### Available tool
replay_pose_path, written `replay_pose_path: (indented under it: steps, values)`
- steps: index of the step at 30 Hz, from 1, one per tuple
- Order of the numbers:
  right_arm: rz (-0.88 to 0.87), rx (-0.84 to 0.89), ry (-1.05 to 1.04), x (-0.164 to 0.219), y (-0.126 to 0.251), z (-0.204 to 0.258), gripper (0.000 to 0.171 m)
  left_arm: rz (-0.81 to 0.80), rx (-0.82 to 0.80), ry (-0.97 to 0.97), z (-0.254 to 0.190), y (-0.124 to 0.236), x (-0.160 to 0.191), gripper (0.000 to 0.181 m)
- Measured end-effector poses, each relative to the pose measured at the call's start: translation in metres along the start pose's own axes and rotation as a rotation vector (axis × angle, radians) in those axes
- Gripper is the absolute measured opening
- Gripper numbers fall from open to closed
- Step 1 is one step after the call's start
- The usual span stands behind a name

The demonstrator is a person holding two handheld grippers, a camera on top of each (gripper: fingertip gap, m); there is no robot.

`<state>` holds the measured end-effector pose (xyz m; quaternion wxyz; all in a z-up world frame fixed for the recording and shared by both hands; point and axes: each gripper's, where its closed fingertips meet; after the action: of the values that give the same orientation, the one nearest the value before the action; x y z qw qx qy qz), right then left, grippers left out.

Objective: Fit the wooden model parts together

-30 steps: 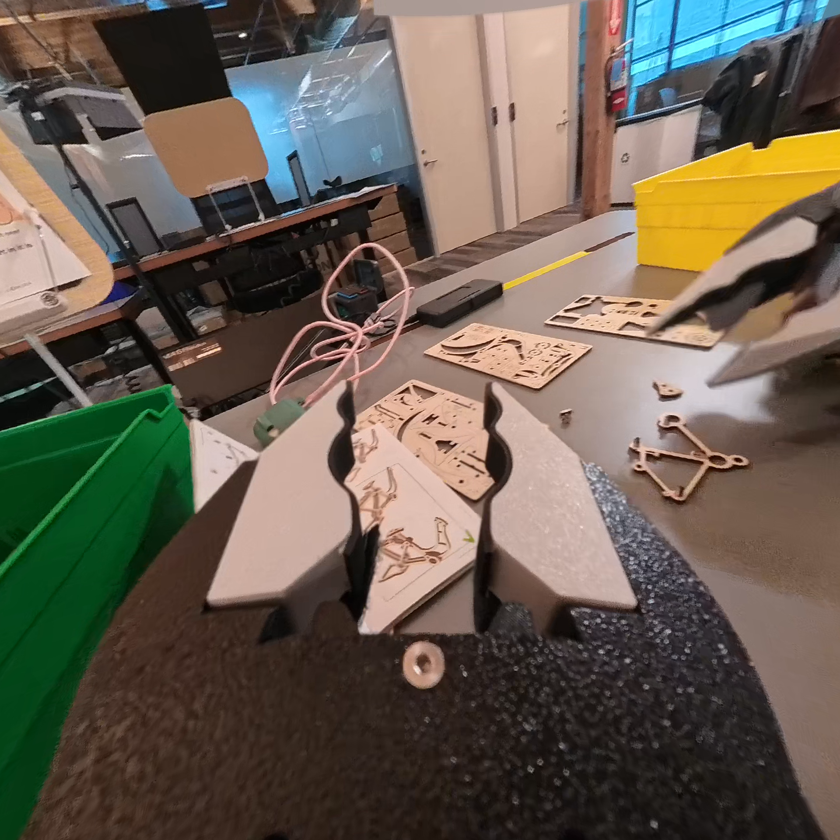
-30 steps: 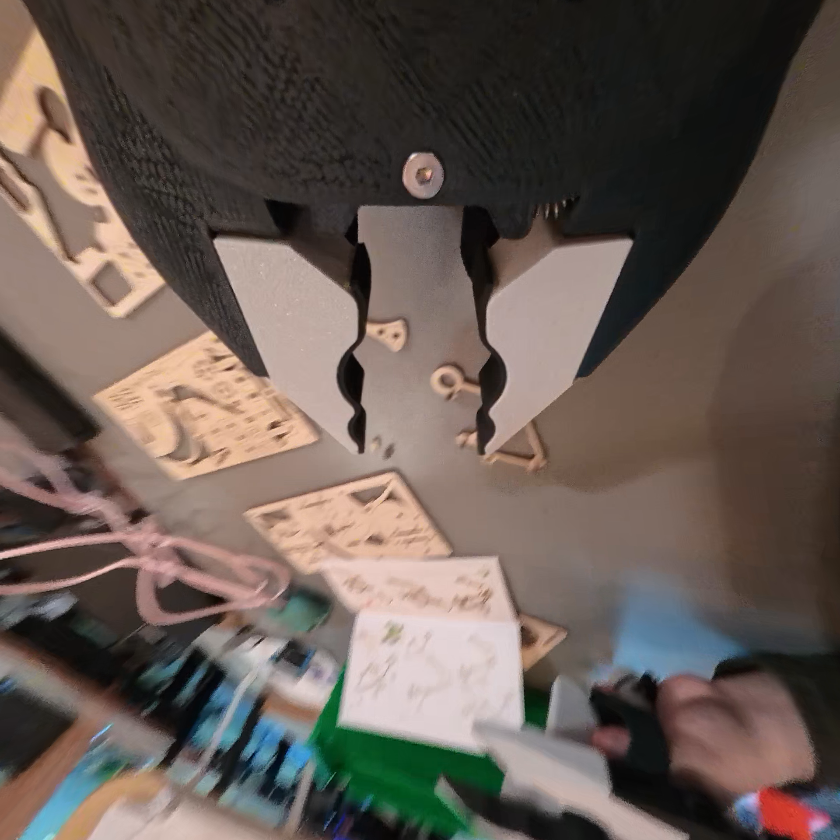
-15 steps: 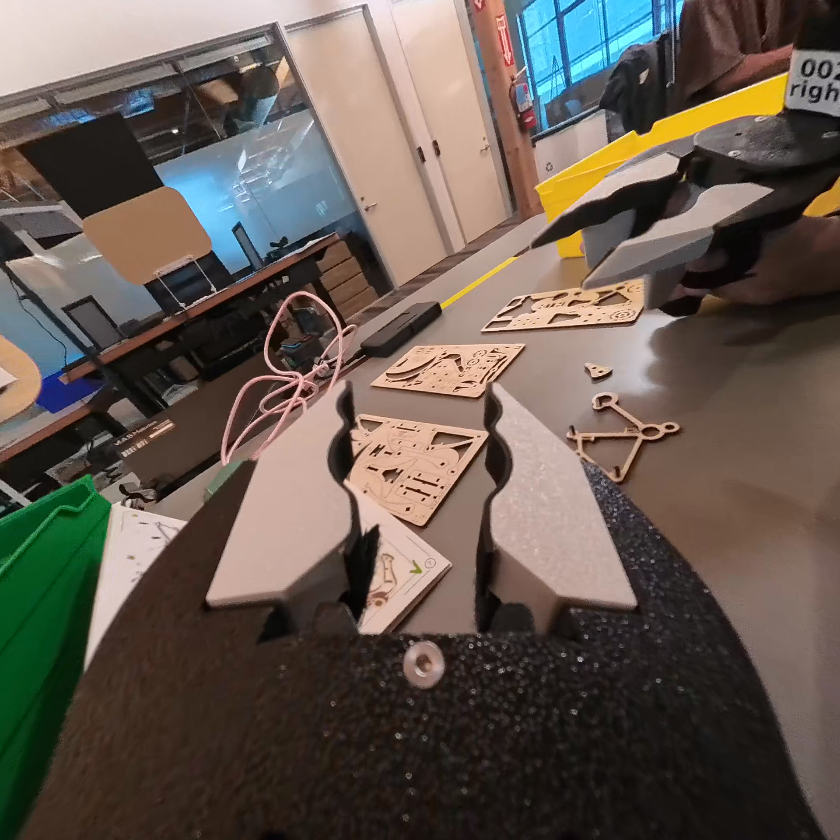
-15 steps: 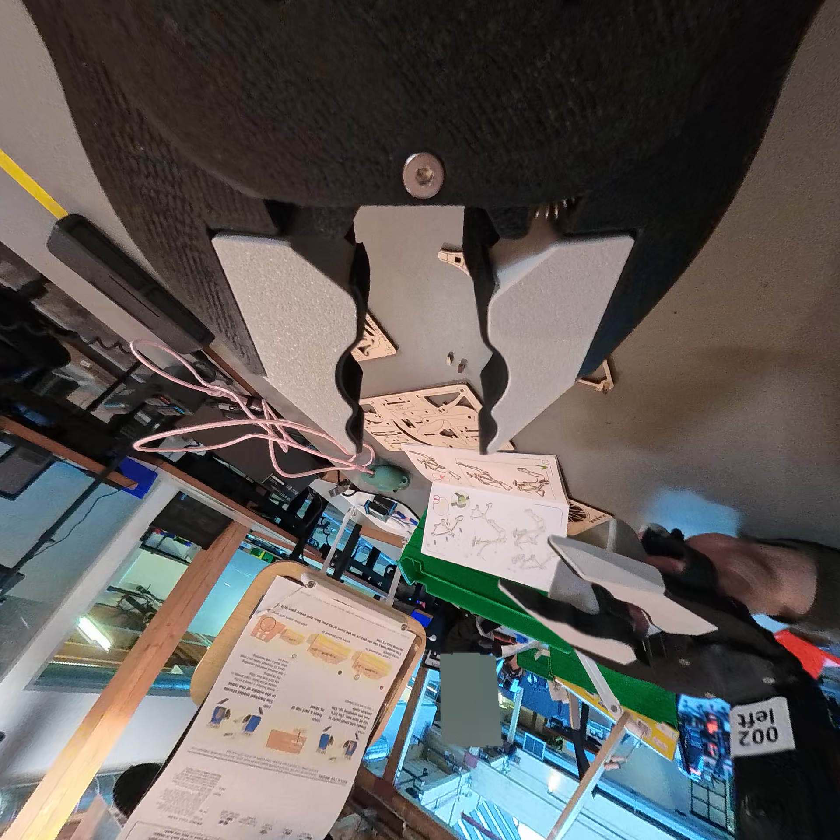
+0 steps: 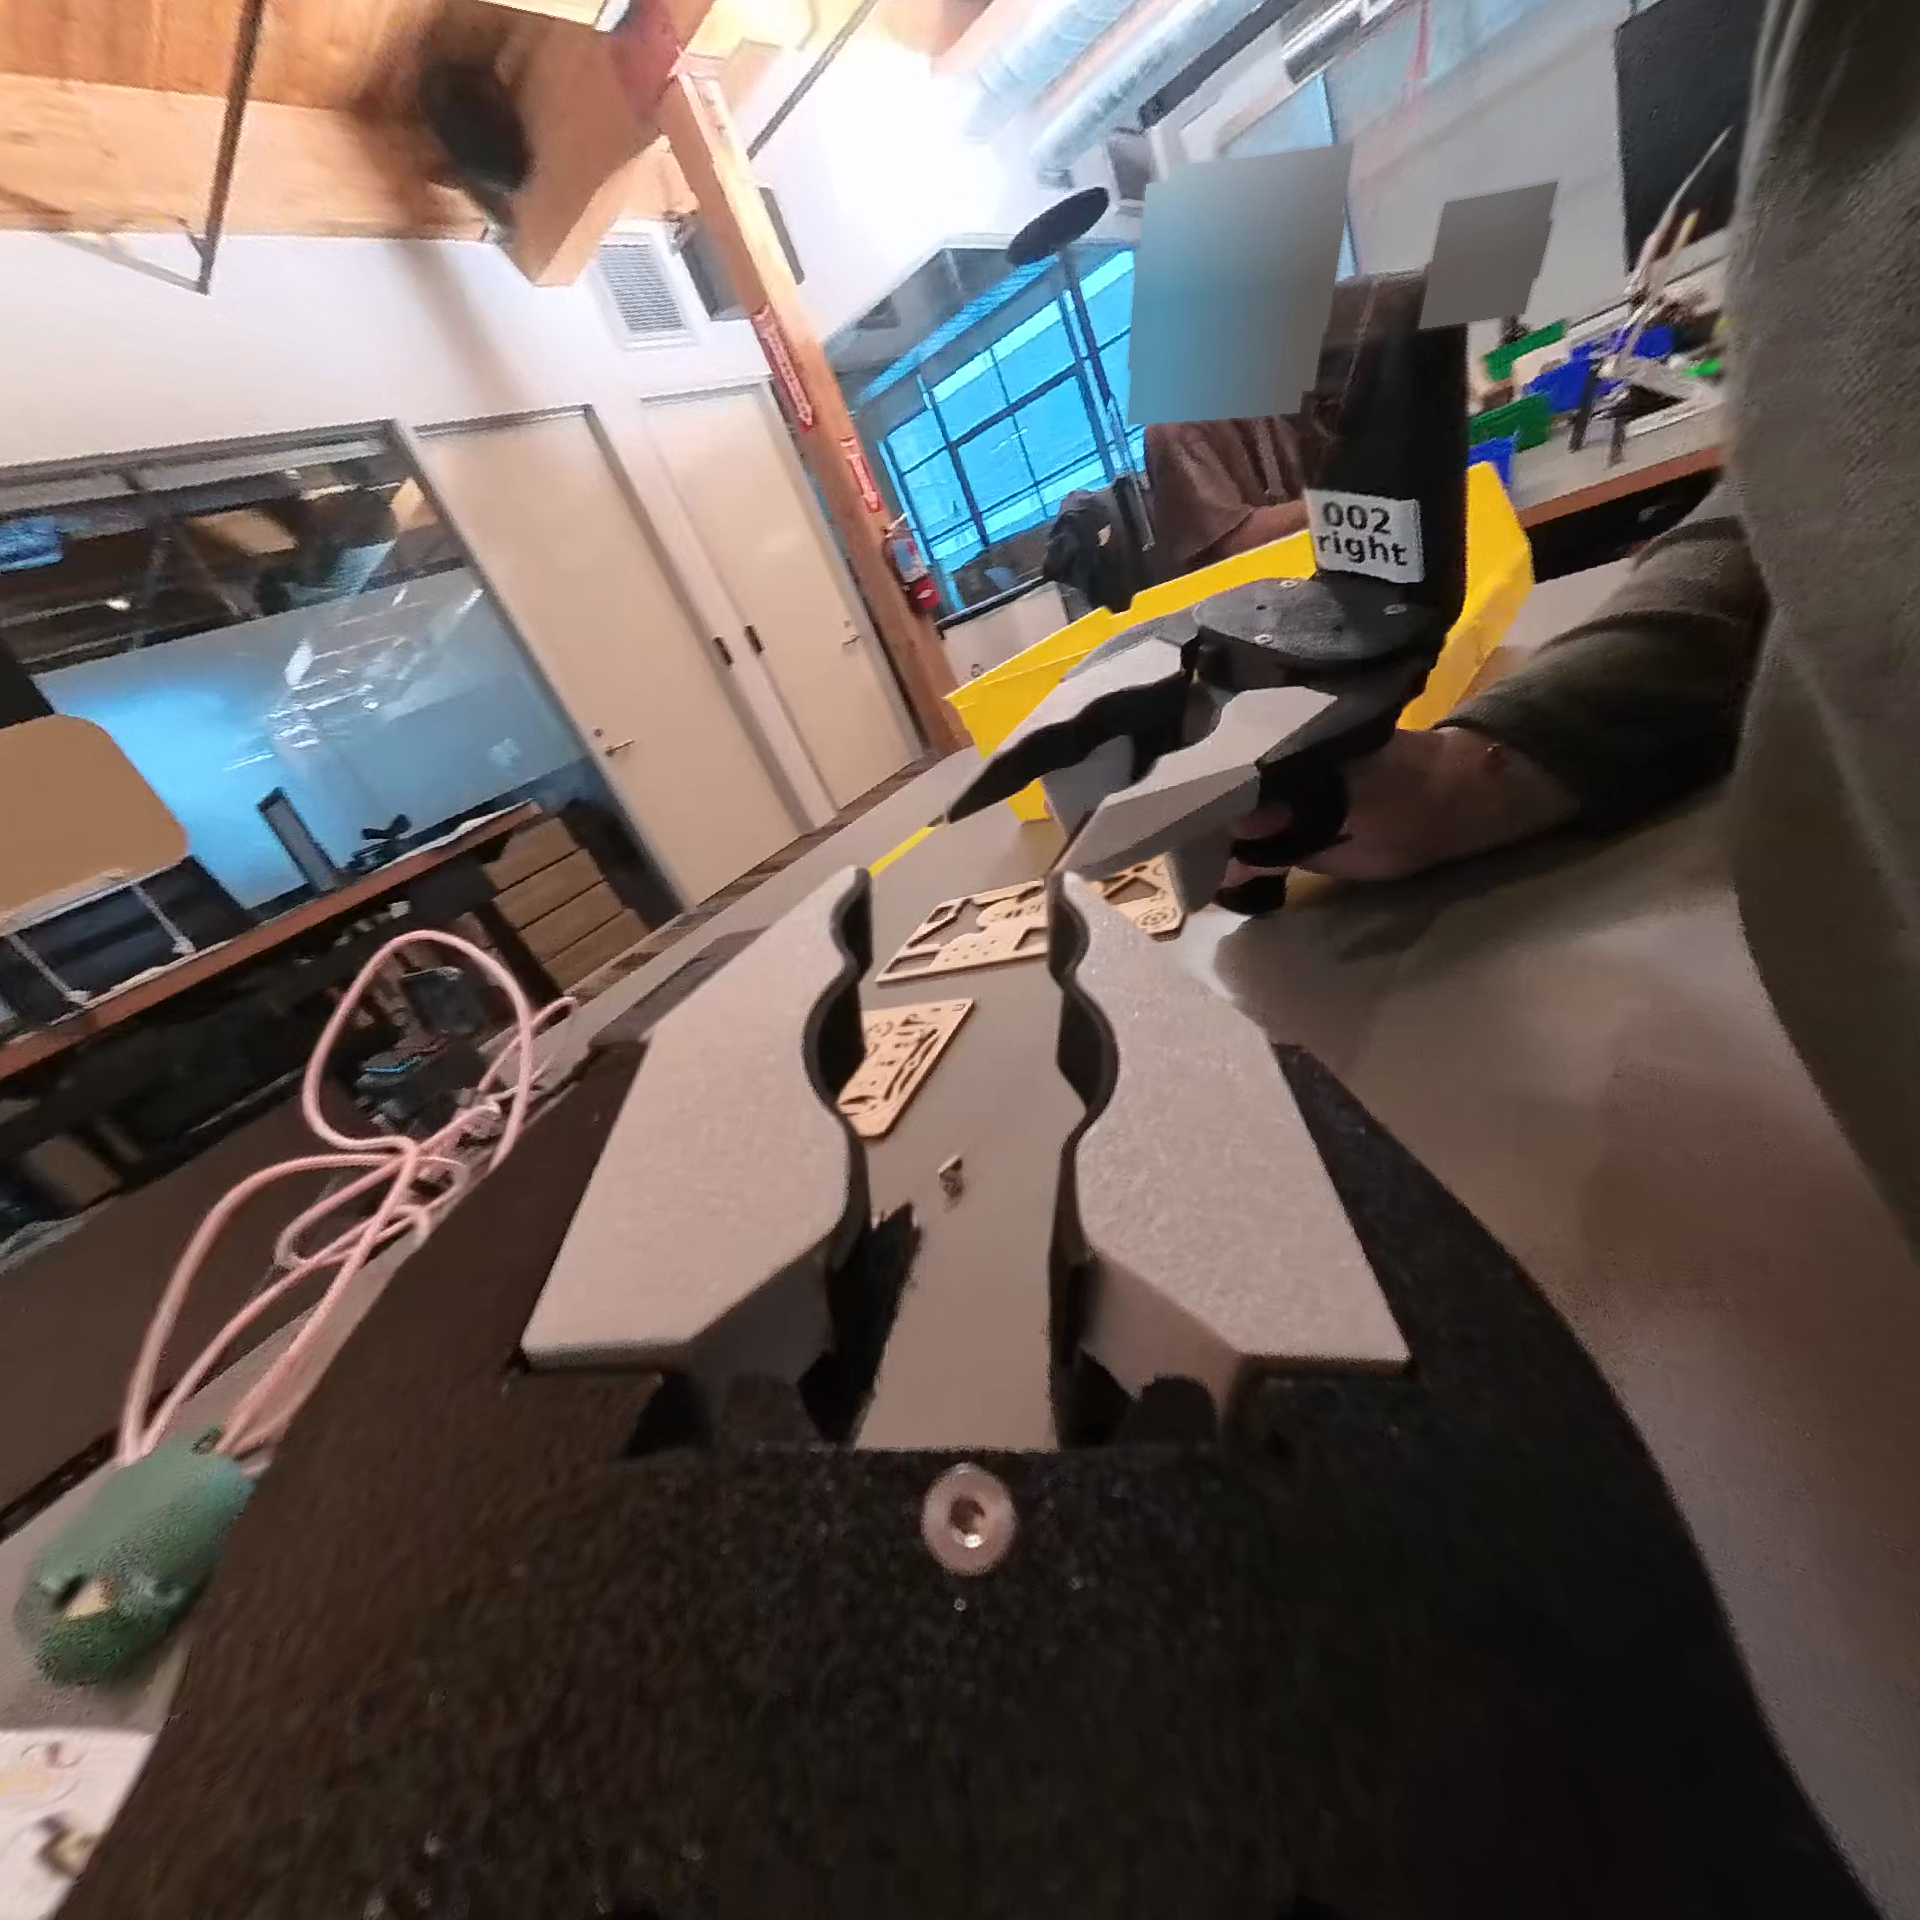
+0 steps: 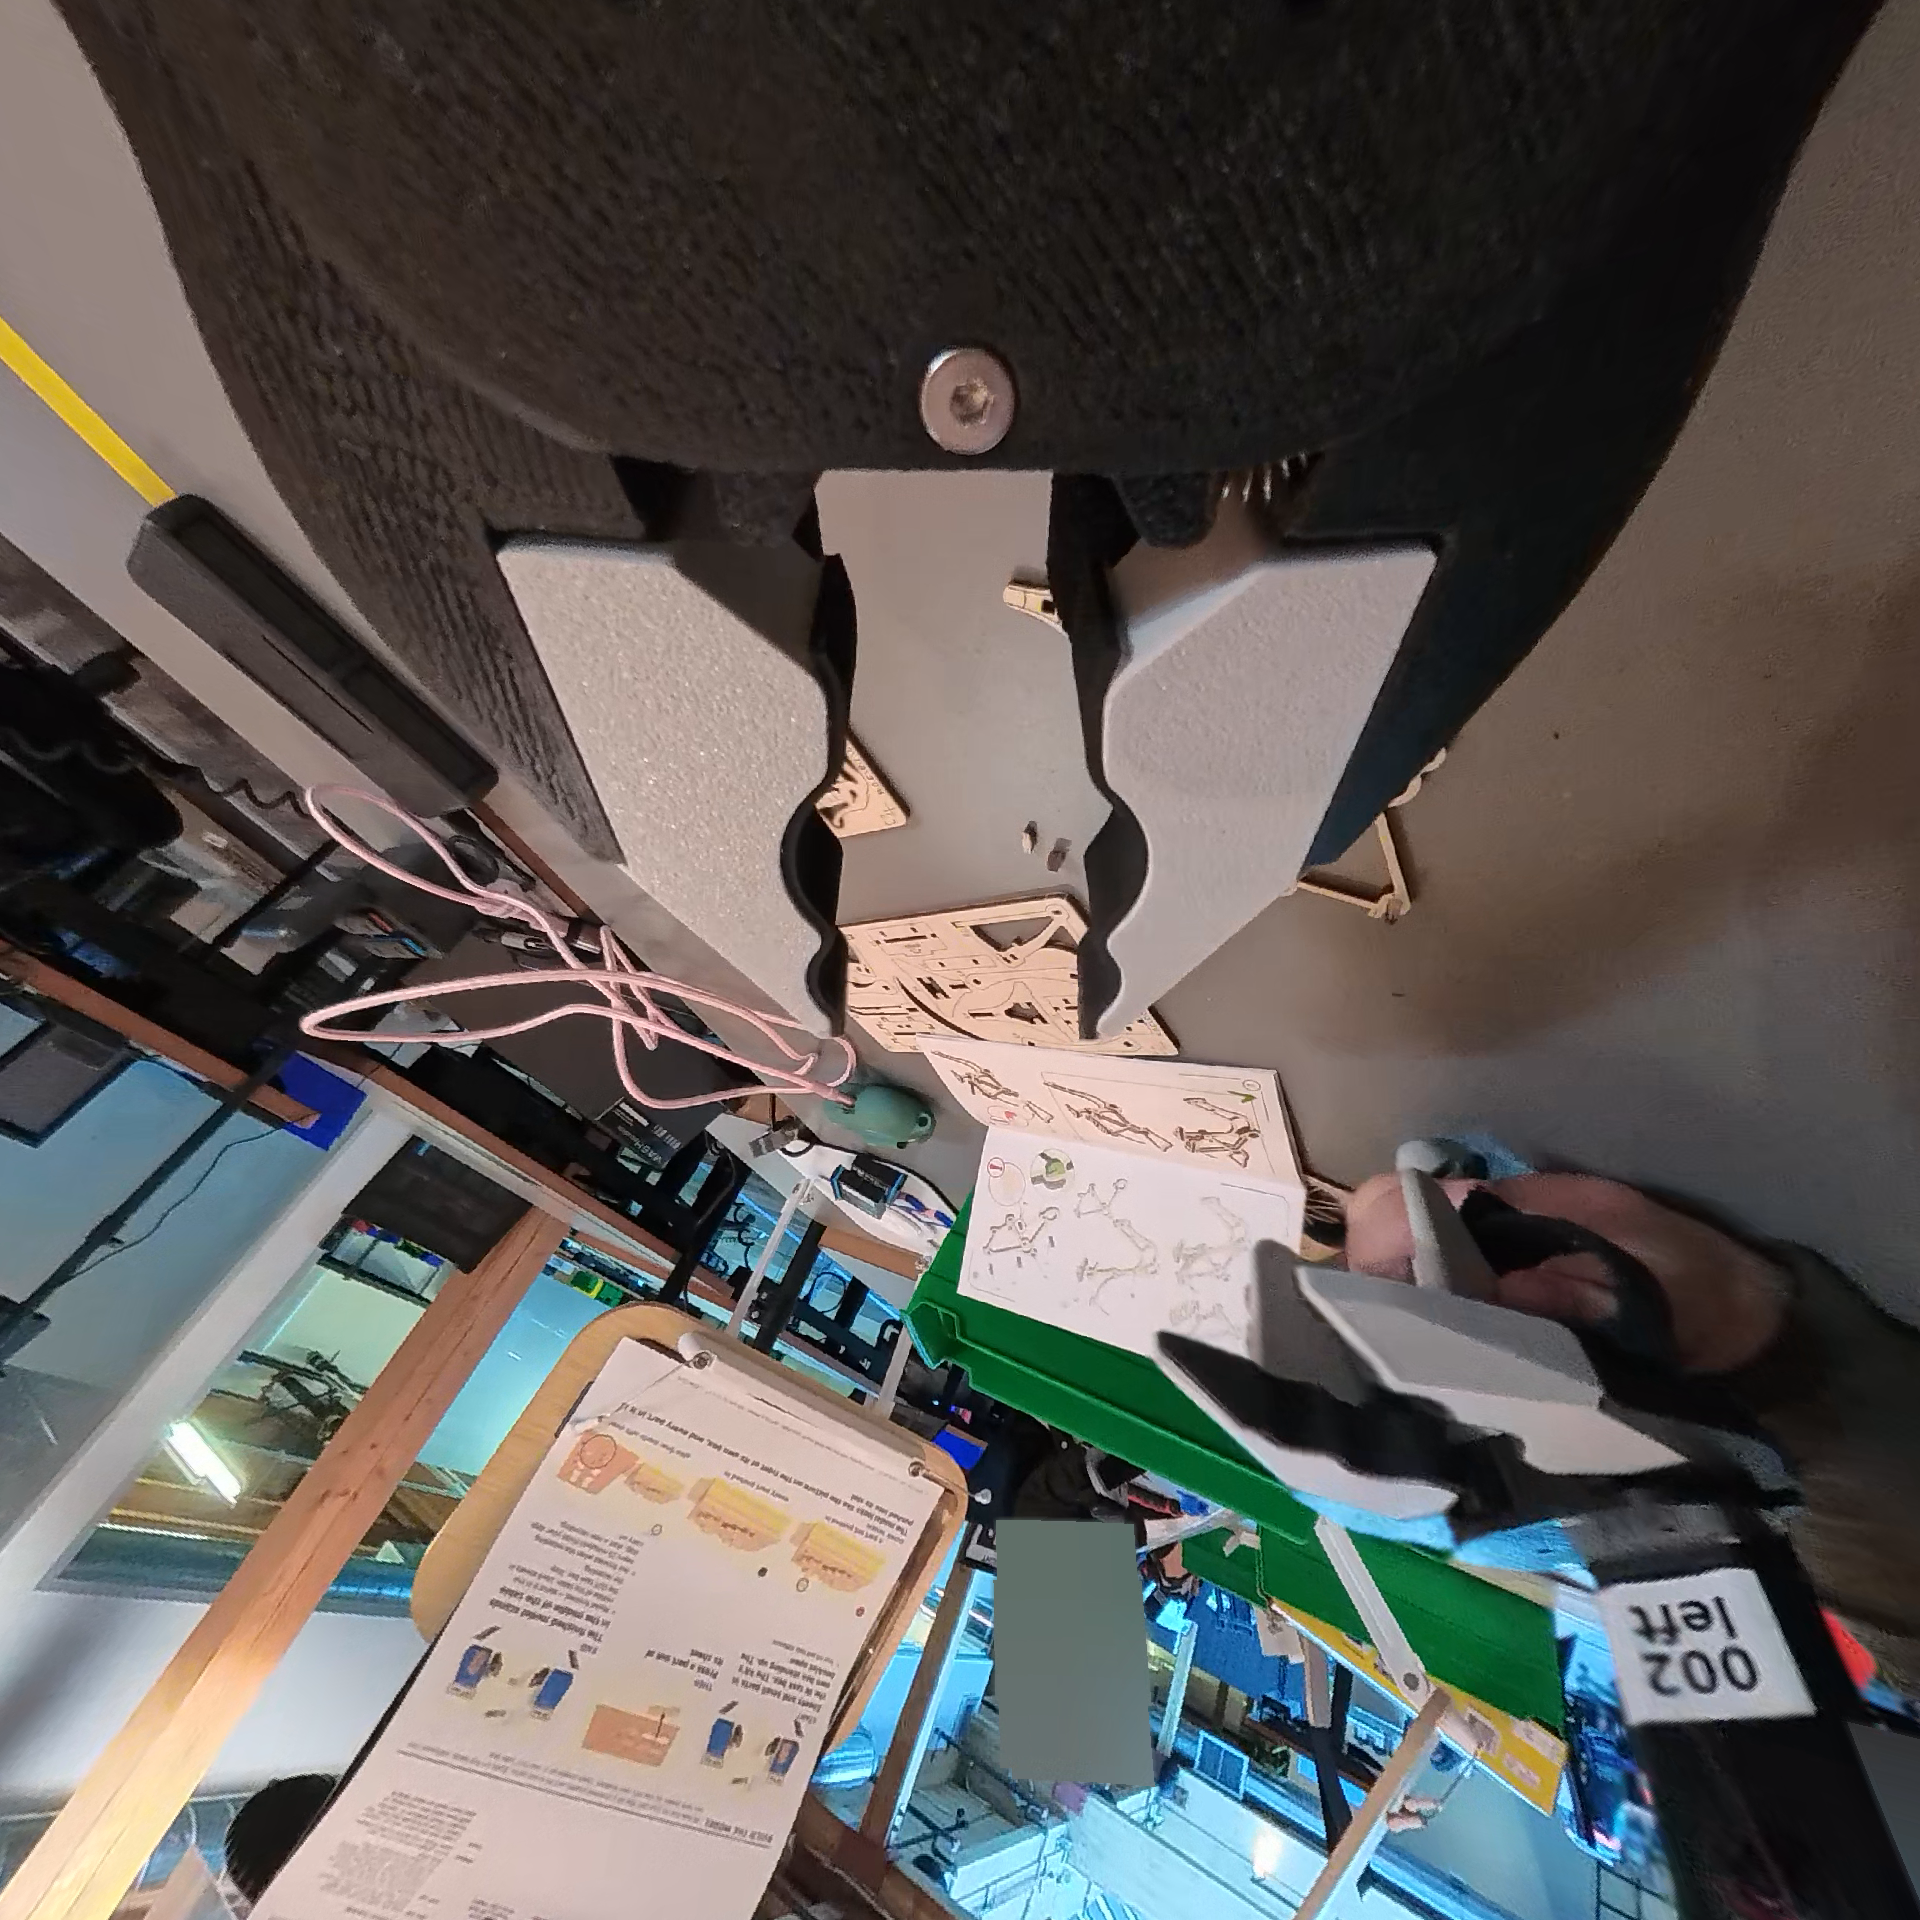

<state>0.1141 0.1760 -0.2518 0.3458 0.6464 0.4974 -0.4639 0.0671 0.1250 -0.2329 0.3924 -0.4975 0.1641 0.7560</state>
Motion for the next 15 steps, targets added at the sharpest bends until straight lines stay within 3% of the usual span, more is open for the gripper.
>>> replay_pose_path:
  steps: [8,15]
  values:
    - [-0.001,-0.019,0.018,0.000,0.001,0.004,0.040,-0.007,-0.066,0.251,0.030,0.009,0.009,0.018]
    - [0.000,-0.011,0.018,0.000,0.002,0.003,0.039,0.003,-0.041,0.206,0.021,0.007,0.008,0.010]
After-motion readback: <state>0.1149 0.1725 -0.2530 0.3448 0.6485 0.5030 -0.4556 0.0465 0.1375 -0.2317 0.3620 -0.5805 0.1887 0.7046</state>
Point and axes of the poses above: each gripper's, where its closed fingertips meet, y back along the fingers, x out of its underside, z = x × y across the jaws, and after that the axes turned 4 degrees about -y, right-handed
